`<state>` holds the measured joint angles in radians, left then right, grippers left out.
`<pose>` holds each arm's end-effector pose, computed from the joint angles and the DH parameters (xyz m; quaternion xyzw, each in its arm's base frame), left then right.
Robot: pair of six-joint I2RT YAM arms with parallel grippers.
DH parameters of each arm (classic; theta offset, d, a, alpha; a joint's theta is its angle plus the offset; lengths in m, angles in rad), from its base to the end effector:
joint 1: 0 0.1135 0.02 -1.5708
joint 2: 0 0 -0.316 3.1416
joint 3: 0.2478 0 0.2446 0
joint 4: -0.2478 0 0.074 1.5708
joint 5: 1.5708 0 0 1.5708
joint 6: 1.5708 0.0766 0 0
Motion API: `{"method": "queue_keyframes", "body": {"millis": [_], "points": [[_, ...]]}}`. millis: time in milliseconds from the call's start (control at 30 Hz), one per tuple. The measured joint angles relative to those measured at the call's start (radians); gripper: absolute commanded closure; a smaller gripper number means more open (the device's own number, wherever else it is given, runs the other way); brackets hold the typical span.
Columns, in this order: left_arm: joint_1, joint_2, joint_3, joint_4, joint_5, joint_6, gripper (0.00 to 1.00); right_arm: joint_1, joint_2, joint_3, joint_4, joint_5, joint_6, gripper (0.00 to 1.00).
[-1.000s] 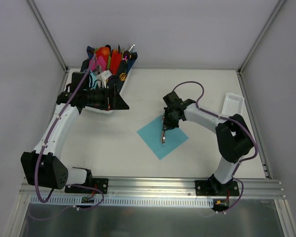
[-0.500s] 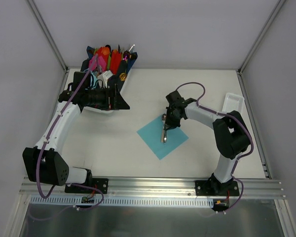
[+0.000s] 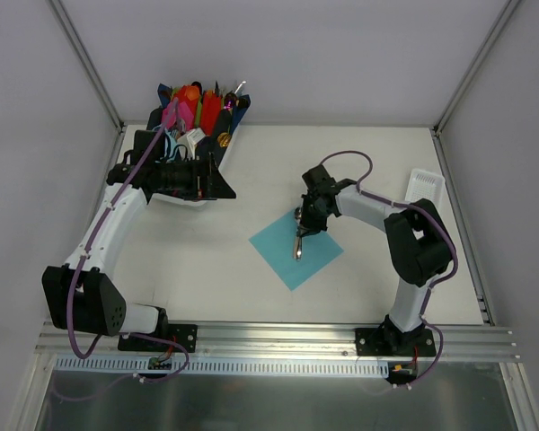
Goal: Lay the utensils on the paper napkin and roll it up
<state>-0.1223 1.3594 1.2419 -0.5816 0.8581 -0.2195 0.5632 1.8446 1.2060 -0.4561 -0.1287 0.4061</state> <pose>0.2820 -0.0930 0.3744 0.1354 0.8319 -0.4369 0.3142 0.3333 0.2220 0.1913 -0.0912 0.9656 0.1649 0.1791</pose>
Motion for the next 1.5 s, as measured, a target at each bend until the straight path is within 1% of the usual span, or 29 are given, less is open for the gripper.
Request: {"method": "queue_keyframes", "body": {"millis": [100, 233, 633, 733, 767, 800, 867, 900, 933, 967, 1000, 1033, 1067, 1100, 1167, 1267, 1367, 1500], "points": [[0.000, 0.006, 0.001, 0.000, 0.000, 0.000, 0.01, -0.006, 0.000, 0.000, 0.006, -0.008, 0.000, 0.84], [0.000, 0.014, 0.002, 0.000, -0.001, 0.000, 0.01, -0.010, 0.000, 0.000, 0.009, -0.014, 0.000, 0.82], [0.000, 0.015, 0.014, 0.000, -0.002, 0.004, 0.01, -0.010, 0.000, 0.000, 0.017, -0.037, 0.005, 0.81], [0.000, 0.015, 0.014, 0.000, 0.008, 0.034, 0.02, -0.010, -0.004, -0.008, 0.030, -0.045, 0.014, 0.80], [0.000, 0.014, 0.014, -0.001, 0.010, 0.046, 0.05, -0.010, -0.010, -0.013, 0.032, -0.047, 0.017, 0.79], [0.000, 0.013, 0.014, -0.001, 0.016, 0.069, 0.08, -0.010, -0.021, -0.022, 0.035, -0.050, 0.022, 0.75], [-0.004, 0.001, 0.012, -0.001, 0.024, 0.129, 0.17, -0.012, -0.055, -0.036, 0.037, -0.058, 0.029, 0.71], [-0.010, -0.013, 0.004, 0.002, 0.023, 0.170, 0.24, -0.014, -0.083, -0.041, 0.035, -0.063, 0.032, 0.64], [-0.023, -0.031, -0.009, 0.001, 0.020, 0.215, 0.35, -0.016, -0.113, -0.042, 0.035, -0.069, 0.036, 0.60], [-0.044, -0.049, -0.023, 0.000, 0.013, 0.252, 0.39, -0.021, -0.149, -0.042, 0.040, -0.076, 0.039, 0.56], [-0.083, -0.074, -0.044, 0.003, -0.010, 0.306, 0.43, -0.028, -0.180, -0.042, 0.042, -0.084, 0.039, 0.49], [-0.137, -0.099, -0.067, 0.002, -0.035, 0.357, 0.46, -0.038, -0.221, -0.042, 0.043, -0.095, 0.042, 0.48], [-0.190, -0.120, -0.089, 0.000, -0.058, 0.404, 0.53, -0.051, -0.262, -0.042, 0.046, -0.105, 0.041, 0.46], [-0.269, -0.141, -0.116, 0.003, -0.084, 0.460, 0.54, -0.070, -0.312, -0.042, 0.050, -0.119, 0.043, 0.45], [-0.414, -0.173, -0.178, 0.009, -0.137, 0.564, 0.54, -0.109, -0.390, -0.042, 0.059, -0.146, 0.048, 0.45], [-0.582, -0.177, -0.258, 0.020, -0.200, 0.679, 0.52, -0.173, -0.483, -0.061, 0.071, -0.192, 0.055, 0.44], [-0.689, -0.148, -0.328, 0.060, -0.270, 0.793, 0.51, -0.223, -0.557, -0.124, 0.078, -0.229, 0.061, 0.44], [-0.789, -0.089, -0.380, 0.148, -0.335, 0.902, 0.53, -0.266, -0.629, -0.227, 0.066, -0.271, 0.068, 0.44]]}}
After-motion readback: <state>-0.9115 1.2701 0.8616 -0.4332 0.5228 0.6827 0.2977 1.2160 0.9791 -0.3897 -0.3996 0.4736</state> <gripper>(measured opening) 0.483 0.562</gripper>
